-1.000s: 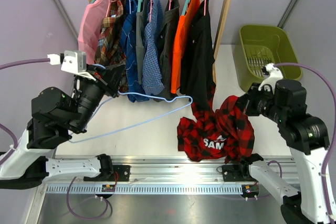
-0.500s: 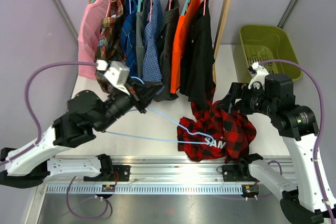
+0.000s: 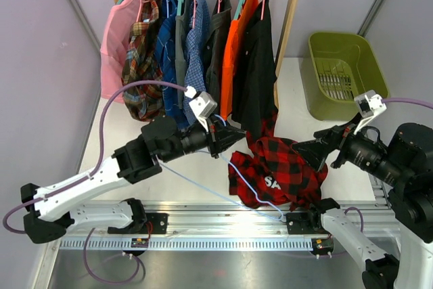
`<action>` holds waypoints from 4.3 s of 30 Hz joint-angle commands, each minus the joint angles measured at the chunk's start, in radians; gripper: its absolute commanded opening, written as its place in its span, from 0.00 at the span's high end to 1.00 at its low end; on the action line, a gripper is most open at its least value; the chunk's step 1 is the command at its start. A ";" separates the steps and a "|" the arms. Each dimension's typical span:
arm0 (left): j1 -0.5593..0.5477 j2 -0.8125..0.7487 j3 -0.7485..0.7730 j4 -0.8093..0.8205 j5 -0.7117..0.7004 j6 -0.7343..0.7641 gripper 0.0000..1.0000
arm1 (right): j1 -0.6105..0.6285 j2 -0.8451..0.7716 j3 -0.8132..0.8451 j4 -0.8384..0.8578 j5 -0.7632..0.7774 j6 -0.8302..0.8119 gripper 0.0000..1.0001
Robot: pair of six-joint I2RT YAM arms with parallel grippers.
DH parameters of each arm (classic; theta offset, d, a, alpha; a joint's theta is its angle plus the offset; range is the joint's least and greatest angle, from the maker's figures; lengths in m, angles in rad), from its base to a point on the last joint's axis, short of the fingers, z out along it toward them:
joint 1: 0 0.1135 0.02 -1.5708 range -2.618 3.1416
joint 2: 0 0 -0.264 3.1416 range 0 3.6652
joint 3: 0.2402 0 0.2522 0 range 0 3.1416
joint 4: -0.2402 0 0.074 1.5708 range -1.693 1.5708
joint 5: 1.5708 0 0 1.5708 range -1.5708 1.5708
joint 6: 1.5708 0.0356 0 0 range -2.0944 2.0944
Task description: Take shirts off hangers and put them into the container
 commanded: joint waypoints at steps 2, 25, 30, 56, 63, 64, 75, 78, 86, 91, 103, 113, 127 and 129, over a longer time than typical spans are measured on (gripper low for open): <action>0.109 0.038 -0.048 0.276 0.263 -0.143 1.00 | 0.002 -0.009 0.001 -0.027 -0.114 -0.026 0.01; 0.195 0.472 0.146 0.561 0.668 -0.402 1.00 | 0.002 -0.054 -0.254 0.029 -0.312 0.032 0.11; 0.194 0.540 0.211 0.536 0.642 -0.390 1.00 | 0.000 -0.061 -0.269 0.033 -0.326 0.049 0.12; 0.169 0.646 0.361 0.409 0.602 -0.364 1.00 | 0.003 0.037 -0.288 -0.020 -0.197 0.036 0.35; 0.151 0.711 0.459 0.352 0.571 -0.367 1.00 | 0.003 0.044 -0.288 -0.011 -0.202 0.036 0.44; 0.149 0.719 0.469 0.348 0.570 -0.369 1.00 | 0.003 0.044 -0.288 -0.013 -0.199 0.037 0.49; 0.149 0.715 0.532 0.263 0.492 -0.315 0.67 | 0.005 0.040 -0.228 -0.063 -0.096 0.017 1.00; 0.149 0.643 0.532 0.194 0.435 -0.260 0.11 | 0.005 0.037 -0.176 -0.091 -0.052 0.013 1.00; 0.138 0.247 0.432 0.022 0.177 -0.074 0.01 | 0.005 0.029 0.022 -0.188 0.154 0.005 1.00; 0.137 -0.027 0.260 -0.008 0.036 -0.049 0.01 | 0.006 0.046 0.177 -0.195 0.280 0.005 1.00; 0.135 -0.342 0.024 -0.145 -0.039 -0.120 0.01 | 0.005 0.012 0.323 -0.090 0.305 0.000 1.00; 0.135 -0.430 -0.064 -0.163 -0.079 -0.174 0.01 | 0.005 0.017 0.300 -0.011 0.344 0.003 1.00; 0.135 -0.459 -0.099 -0.192 -0.102 -0.191 0.01 | 0.005 0.427 0.447 0.104 0.510 -0.099 1.00; 0.135 -0.457 -0.097 -0.197 -0.105 -0.192 0.01 | 0.017 0.463 0.481 0.105 0.553 -0.109 1.00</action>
